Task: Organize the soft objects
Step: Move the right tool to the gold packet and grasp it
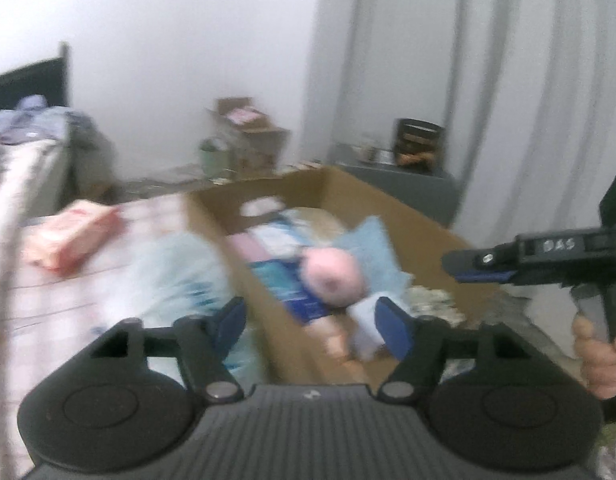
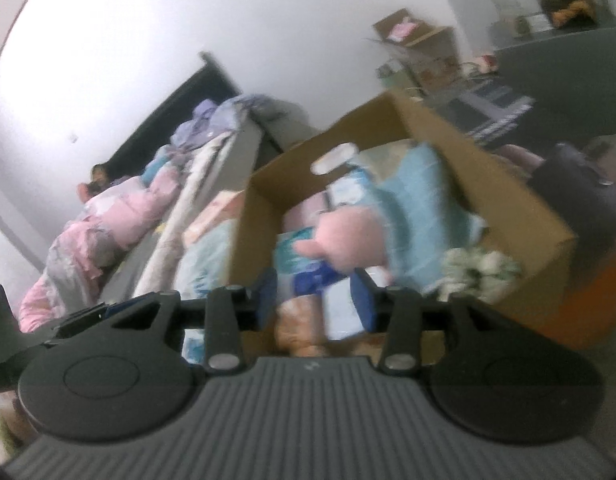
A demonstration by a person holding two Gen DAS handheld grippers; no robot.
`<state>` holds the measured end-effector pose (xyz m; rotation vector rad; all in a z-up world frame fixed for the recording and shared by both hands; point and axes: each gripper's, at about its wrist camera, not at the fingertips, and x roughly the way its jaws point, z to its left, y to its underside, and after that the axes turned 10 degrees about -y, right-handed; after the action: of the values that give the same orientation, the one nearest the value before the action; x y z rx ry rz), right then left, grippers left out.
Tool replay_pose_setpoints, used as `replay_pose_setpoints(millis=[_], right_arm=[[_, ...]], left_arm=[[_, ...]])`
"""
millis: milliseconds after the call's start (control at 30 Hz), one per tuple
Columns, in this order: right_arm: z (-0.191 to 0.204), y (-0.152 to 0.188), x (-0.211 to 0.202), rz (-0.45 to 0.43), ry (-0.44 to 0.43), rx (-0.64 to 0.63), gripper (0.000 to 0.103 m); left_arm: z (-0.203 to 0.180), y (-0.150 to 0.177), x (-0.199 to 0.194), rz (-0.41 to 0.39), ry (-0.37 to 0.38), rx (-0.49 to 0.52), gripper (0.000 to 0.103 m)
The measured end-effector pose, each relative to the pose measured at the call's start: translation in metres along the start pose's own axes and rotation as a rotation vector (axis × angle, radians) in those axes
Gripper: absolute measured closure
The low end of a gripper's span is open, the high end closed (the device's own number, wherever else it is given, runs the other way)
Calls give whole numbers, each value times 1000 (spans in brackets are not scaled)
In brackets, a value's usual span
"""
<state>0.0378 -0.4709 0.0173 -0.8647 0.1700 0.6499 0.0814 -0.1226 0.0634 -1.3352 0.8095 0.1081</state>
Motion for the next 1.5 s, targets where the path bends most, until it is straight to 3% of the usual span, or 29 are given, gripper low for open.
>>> replay_pose_setpoints(millis=[200, 433, 700, 833, 933, 1000, 1133, 1500], right_arm=[[48, 6, 43, 75, -101, -42, 59], [110, 27, 112, 221, -207, -88, 59], [168, 69, 195, 398, -283, -90, 59], [182, 100, 237, 508, -291, -61, 59], [182, 123, 264, 579, -277, -21, 60], [179, 136, 279, 610, -265, 11, 60], [173, 154, 296, 636, -237, 51, 60], [166, 166, 317, 648, -223, 84, 66]], left_arm=[[54, 31, -27, 26, -153, -90, 24], [110, 78, -41, 77, -293, -179, 24], [147, 105, -32, 125, -367, -188, 28], [161, 122, -18, 184, -339, -218, 29], [170, 135, -3, 236, -332, -241, 42], [172, 143, 3, 258, -324, -244, 44], [174, 147, 7, 253, -287, -263, 44], [172, 147, 18, 274, -298, -243, 48]])
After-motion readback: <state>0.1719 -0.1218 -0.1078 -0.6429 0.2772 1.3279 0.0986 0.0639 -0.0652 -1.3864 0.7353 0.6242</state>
